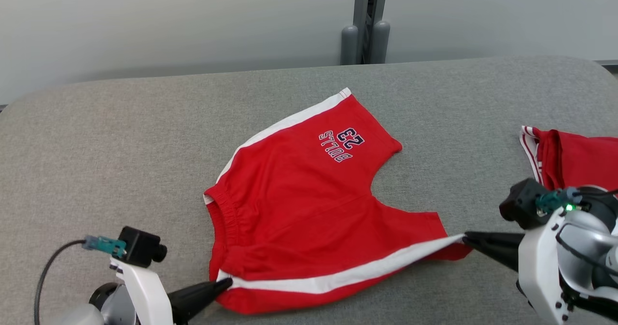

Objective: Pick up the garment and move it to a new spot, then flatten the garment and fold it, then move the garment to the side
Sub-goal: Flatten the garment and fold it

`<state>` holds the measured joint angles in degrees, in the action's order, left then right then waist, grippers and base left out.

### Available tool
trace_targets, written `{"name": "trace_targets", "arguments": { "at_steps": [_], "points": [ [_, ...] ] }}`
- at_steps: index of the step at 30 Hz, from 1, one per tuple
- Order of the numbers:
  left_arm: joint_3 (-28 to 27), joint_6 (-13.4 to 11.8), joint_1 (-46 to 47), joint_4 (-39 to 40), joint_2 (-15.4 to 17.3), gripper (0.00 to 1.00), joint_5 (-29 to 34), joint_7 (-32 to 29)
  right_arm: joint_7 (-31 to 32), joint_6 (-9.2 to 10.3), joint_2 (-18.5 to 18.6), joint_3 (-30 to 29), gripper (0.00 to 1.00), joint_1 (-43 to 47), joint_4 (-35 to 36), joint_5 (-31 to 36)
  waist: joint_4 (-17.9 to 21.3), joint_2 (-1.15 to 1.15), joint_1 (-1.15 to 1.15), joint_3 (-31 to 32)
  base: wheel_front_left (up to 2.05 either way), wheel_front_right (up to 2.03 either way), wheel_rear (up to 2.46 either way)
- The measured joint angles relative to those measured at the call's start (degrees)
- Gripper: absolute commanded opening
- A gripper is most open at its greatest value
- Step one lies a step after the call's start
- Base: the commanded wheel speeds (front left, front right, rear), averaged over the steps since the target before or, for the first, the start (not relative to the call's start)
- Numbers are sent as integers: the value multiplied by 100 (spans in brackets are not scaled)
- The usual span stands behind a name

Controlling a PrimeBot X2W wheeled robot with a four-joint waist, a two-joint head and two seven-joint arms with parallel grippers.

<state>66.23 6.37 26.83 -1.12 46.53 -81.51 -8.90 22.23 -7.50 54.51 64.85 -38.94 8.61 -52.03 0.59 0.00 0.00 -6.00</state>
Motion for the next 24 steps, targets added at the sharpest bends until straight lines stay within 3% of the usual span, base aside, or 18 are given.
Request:
{"name": "trace_targets", "arguments": {
  "at_steps": [9, 15, 24],
  "points": [
    [-587, 71, 187, 197, -25, 0, -1091, -66, -282, 0, -344, -401, 0, -382, -427, -36, -153, 0, 0, -190, 0, 0, 0],
    [-1035, 89, 332, 185, -327, 0, -1749, -67, -407, 0, -530, -521, 0, -714, -828, -45, -298, 0, 0, -409, 0, 0, 0],
    [-1579, 98, 558, -154, -803, 0, -1903, -20, -615, 0, -848, -552, 0, -1354, -1548, 37, -515, 0, 0, -864, 0, 0, 0]
  ]
}}
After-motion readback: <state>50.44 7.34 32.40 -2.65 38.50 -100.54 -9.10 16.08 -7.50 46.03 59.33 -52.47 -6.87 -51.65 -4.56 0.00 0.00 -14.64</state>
